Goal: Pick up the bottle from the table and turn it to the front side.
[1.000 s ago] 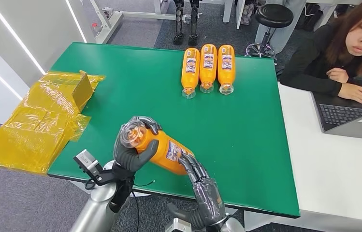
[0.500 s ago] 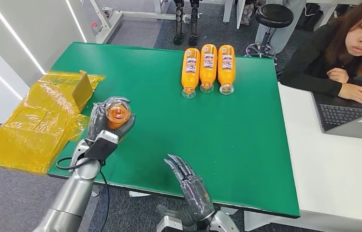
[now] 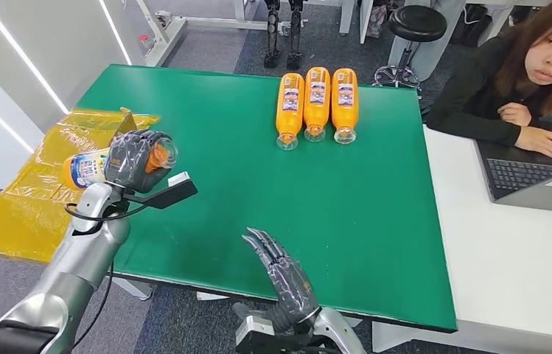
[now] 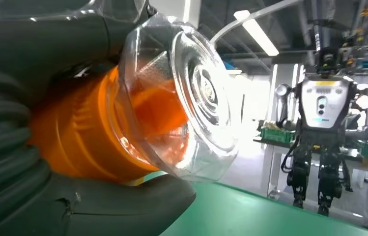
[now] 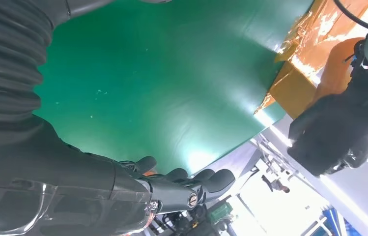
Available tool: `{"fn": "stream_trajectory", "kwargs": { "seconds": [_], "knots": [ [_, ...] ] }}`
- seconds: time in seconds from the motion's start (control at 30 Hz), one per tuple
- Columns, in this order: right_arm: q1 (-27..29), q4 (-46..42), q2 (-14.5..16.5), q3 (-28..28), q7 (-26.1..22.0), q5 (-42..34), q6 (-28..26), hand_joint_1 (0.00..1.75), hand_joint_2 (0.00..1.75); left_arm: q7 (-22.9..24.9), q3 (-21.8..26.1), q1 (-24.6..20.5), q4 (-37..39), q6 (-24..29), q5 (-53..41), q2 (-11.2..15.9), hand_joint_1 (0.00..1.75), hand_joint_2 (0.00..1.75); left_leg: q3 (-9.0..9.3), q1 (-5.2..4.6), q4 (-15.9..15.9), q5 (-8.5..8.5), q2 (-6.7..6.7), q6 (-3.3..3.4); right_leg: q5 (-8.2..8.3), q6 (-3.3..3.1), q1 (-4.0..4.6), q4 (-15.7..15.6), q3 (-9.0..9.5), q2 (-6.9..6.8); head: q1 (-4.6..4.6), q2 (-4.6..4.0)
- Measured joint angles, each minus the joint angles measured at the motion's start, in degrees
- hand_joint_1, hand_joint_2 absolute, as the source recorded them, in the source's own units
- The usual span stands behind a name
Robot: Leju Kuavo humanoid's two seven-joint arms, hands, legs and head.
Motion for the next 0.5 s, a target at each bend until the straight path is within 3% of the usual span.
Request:
{"fn": "stream_trajectory", "kwargs": {
  "seconds": [0.23,0.5],
  "knots": [
    [-1.3,1.0,0.2,0.9,-0.5,-1.8,0.1,0.0,1.75,10.8,-5.3,-4.3,10.2,-2.3,-12.0,2.3,1.75,1.75,0.0,0.0,0.0,0.0,0.04,0.0,0.0,0.0,0.0,0.0,-0.02,0.04,-0.01,0.0],
    [-1.4,1.0,0.2,1.5,-0.5,-2.3,0.1,0.0,1.75,11.5,-8.0,-5.8,16.0,-2.4,-13.0,3.3,1.75,1.75,-0.01,0.0,0.0,0.0,0.05,0.0,0.0,0.0,0.0,0.0,-0.03,0.05,-0.01,0.0]
  ]
}}
